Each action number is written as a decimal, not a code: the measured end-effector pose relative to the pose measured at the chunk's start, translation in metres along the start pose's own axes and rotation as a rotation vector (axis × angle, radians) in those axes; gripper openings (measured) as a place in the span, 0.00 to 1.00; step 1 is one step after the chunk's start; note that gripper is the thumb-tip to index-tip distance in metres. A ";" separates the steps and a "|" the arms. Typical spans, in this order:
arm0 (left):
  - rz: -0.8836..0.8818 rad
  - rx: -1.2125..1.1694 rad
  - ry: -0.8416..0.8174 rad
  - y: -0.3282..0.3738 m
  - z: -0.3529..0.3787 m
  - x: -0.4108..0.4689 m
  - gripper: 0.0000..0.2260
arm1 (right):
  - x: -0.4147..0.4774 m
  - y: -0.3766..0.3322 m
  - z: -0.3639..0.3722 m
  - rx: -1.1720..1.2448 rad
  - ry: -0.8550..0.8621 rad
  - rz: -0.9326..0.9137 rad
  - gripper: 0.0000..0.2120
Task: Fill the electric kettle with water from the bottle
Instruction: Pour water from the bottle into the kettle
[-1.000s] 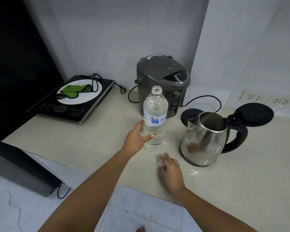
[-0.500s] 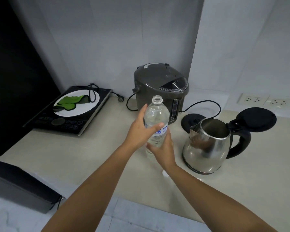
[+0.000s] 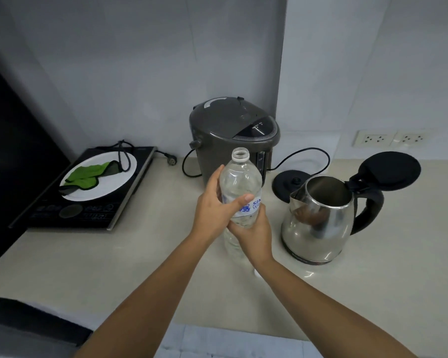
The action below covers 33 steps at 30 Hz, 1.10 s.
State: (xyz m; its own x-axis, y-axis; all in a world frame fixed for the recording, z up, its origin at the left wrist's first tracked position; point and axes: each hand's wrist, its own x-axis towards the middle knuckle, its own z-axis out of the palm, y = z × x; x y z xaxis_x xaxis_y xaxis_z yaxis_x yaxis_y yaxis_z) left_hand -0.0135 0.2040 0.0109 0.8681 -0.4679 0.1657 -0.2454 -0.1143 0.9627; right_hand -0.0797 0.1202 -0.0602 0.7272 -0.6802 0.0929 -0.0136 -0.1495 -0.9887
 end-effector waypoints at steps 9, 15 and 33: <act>0.126 -0.030 -0.109 0.054 0.018 -0.029 0.45 | -0.042 -0.030 -0.045 0.049 0.084 -0.031 0.30; 0.156 -0.130 -0.174 0.076 0.059 -0.060 0.46 | -0.077 -0.040 -0.103 0.046 0.081 0.000 0.29; -0.132 0.194 -0.109 -0.011 0.139 -0.068 0.41 | -0.073 -0.043 -0.266 -0.480 0.102 0.169 0.24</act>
State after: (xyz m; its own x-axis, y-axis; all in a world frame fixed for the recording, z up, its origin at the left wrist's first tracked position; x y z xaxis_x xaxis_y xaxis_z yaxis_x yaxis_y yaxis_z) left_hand -0.1305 0.1151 -0.0406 0.8490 -0.5284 0.0074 -0.2204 -0.3413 0.9138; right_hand -0.3145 -0.0151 0.0069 0.6176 -0.7860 -0.0289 -0.4556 -0.3275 -0.8278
